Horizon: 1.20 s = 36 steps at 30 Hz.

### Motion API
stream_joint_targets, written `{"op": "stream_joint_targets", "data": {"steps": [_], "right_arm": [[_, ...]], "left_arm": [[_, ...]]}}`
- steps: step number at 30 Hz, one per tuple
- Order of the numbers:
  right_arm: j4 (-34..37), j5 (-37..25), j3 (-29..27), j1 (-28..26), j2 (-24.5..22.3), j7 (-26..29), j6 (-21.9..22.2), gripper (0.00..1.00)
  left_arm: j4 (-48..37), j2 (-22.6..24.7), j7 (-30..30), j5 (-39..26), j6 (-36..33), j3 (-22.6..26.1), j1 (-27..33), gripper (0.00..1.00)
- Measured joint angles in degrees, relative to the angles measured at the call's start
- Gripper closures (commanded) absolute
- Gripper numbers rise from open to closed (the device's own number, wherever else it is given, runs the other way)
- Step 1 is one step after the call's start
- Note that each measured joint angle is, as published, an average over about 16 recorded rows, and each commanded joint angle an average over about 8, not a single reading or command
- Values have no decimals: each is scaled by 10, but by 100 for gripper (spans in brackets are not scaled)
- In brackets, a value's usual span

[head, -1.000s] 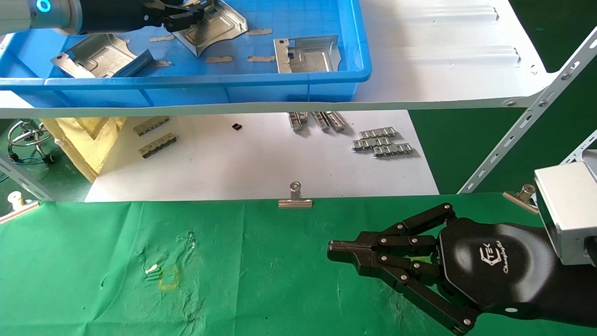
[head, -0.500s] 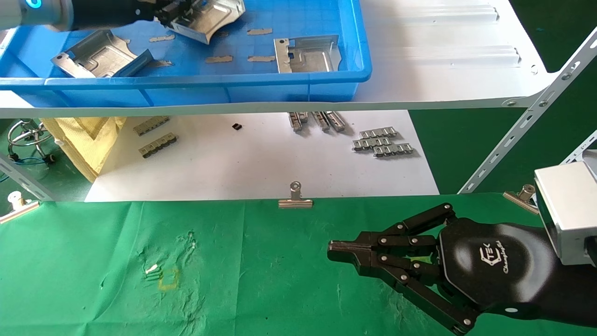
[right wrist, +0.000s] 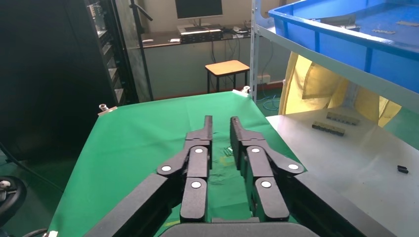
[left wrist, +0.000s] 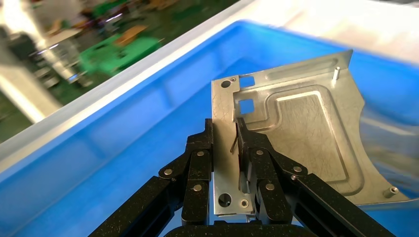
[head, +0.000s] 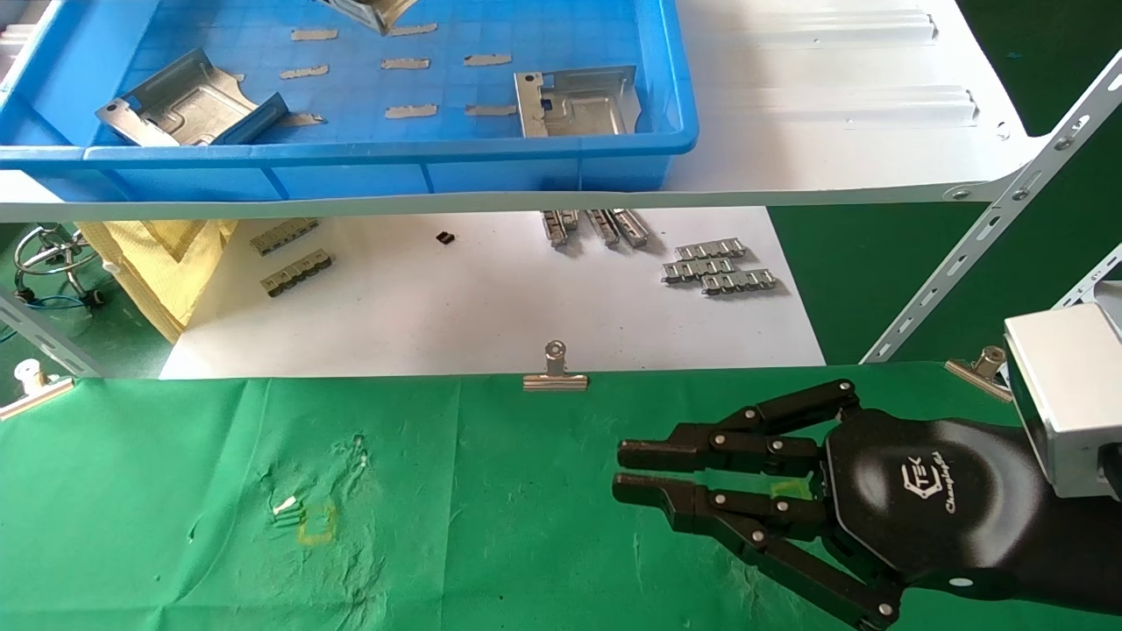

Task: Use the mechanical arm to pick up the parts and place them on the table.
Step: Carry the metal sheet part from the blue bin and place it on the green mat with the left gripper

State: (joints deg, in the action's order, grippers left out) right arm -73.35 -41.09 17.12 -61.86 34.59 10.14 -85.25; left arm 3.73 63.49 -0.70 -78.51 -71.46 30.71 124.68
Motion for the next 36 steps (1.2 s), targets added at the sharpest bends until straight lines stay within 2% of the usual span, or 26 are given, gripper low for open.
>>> {"op": "stream_joint_targets", "data": {"steps": [6, 11, 23, 29, 36], "right_arm": [[0, 0, 0, 0, 0, 0, 0, 0], [0, 0, 0, 0, 0, 0, 0, 0], [0, 0, 1, 0, 0, 0, 0, 0], [0, 1, 1, 0, 0, 0, 0, 0], [0, 1, 1, 0, 0, -1, 0, 0]], "left_arm": [[28, -43, -31, 36, -125, -15, -18, 100], [94, -88, -47, 86, -191, -16, -62, 100], [363, -233, -65, 260, -203, 45, -227, 100], [416, -278, -145, 292, -198, 92, -287, 100], [380, -284, -305, 284, -191, 134, -342, 100]]}}
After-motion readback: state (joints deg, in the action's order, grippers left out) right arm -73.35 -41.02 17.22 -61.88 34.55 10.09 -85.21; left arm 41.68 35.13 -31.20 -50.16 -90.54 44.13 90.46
